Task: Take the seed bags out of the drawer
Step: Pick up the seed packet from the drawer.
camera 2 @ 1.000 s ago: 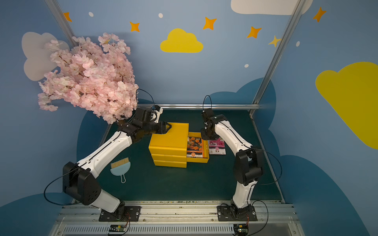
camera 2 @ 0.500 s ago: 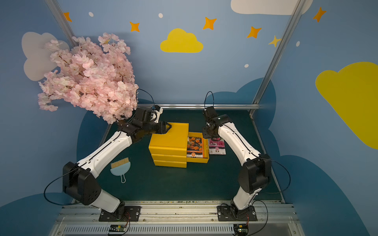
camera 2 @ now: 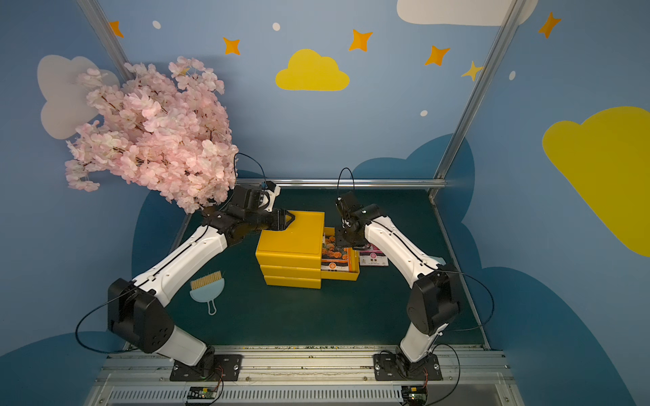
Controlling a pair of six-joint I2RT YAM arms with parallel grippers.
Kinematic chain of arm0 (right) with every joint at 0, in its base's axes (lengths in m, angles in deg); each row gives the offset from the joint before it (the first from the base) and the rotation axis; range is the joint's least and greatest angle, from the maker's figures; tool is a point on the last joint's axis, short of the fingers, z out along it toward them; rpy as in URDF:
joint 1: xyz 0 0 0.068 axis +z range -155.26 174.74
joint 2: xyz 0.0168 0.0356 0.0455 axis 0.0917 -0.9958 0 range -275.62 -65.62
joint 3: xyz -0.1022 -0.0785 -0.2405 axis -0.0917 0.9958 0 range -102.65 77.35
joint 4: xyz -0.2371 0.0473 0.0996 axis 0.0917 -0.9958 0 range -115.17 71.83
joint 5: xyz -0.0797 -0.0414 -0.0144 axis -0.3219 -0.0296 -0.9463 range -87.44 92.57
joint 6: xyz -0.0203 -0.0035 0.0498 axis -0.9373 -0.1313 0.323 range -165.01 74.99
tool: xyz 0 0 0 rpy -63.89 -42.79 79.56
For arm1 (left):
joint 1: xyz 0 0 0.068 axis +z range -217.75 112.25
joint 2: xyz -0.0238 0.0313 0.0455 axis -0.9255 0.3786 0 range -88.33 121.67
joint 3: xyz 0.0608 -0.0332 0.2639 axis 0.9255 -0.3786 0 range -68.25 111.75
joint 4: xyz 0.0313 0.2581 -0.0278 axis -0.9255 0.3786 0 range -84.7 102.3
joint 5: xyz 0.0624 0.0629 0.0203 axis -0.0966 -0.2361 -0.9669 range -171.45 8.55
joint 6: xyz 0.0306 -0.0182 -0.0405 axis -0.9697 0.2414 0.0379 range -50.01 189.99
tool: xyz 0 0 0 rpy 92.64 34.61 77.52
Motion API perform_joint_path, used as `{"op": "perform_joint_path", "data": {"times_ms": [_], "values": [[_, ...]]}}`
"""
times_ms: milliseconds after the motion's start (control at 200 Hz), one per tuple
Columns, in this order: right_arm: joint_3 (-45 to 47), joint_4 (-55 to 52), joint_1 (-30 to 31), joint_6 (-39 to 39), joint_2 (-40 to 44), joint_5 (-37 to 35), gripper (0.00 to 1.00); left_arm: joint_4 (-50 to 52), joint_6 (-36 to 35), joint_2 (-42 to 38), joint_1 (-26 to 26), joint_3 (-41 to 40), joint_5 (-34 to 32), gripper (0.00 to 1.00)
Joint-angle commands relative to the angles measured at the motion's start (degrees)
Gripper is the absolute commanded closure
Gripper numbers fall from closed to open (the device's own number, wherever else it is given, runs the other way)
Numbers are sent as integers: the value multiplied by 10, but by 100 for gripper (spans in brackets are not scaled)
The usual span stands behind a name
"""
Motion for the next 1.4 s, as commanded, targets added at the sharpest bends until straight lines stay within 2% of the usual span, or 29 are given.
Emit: {"op": "perform_joint_path", "data": {"times_ms": [0, 255, 771, 1252, 1392], "values": [[9, 20, 1, 16, -10, 20, 52, 145, 6, 53, 0, -39, -3, 44], [35, 42, 2, 26, -29, 13, 43, 143, 7, 55, 0, -40, -1, 44], [28, 57, 3, 38, -81, 8, 37, 140, 4, 55, 1, -47, -1, 44], [25, 67, 3, 46, -90, 29, 38, 140, 6, 57, 1, -46, 1, 44], [24, 73, 2, 53, -87, 43, 41, 140, 6, 57, 0, -45, 1, 44]]}}
